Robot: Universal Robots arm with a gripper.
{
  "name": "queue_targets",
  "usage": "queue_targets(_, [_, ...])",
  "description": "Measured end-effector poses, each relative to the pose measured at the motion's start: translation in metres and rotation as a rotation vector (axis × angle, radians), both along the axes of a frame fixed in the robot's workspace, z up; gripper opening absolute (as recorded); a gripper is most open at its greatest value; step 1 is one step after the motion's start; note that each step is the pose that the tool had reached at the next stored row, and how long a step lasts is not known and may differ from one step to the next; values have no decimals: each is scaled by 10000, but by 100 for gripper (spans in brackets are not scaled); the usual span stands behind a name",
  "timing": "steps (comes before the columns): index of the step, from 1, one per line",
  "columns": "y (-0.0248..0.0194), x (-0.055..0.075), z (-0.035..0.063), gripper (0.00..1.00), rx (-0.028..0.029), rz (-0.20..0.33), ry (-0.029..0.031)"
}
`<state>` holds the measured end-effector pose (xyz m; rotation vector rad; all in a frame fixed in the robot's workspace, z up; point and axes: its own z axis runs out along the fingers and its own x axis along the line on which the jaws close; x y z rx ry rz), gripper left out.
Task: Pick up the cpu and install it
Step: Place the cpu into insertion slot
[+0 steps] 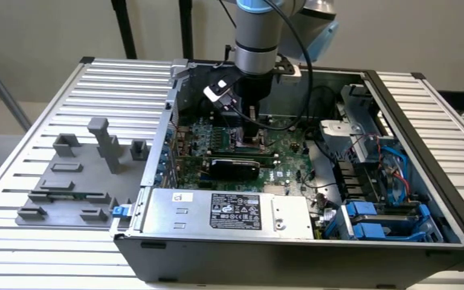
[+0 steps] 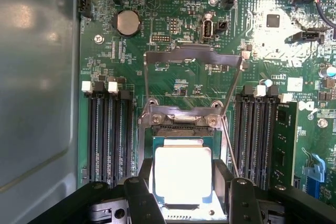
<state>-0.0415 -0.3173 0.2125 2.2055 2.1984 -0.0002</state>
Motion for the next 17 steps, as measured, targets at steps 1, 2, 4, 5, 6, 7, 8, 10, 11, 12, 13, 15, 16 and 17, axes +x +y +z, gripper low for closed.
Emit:
queue_targets(1, [0,0,-11,55,-18,-76,0])
queue_targets(2, [0,0,-23,55,-33,-148,0])
queue_targets(4, [0,1,-46,55,-58,-279,0])
queue_targets(5, [0,2,-54,55,-69,-306,0])
queue_targets(6, [0,3,-60,55,-75,-307,1])
queue_targets(7, [0,2,-63,55,-76,-308,1])
queue_targets(8, [0,2,-63,55,-78,-308,2])
queue_targets(10, [0,3,-64,55,-80,-307,2])
queue_targets(11, [0,3,-65,55,-78,-307,0])
queue_targets(12, [0,4,-67,55,-77,-306,-8])
queue_targets(13, [0,4,-70,55,-76,-306,-16])
queue_targets(15, [1,3,-80,55,-76,-308,-42])
queue_targets(16, [0,3,-88,55,-78,-307,-52])
queue_targets(17, [0,3,-96,55,-76,-307,-62])
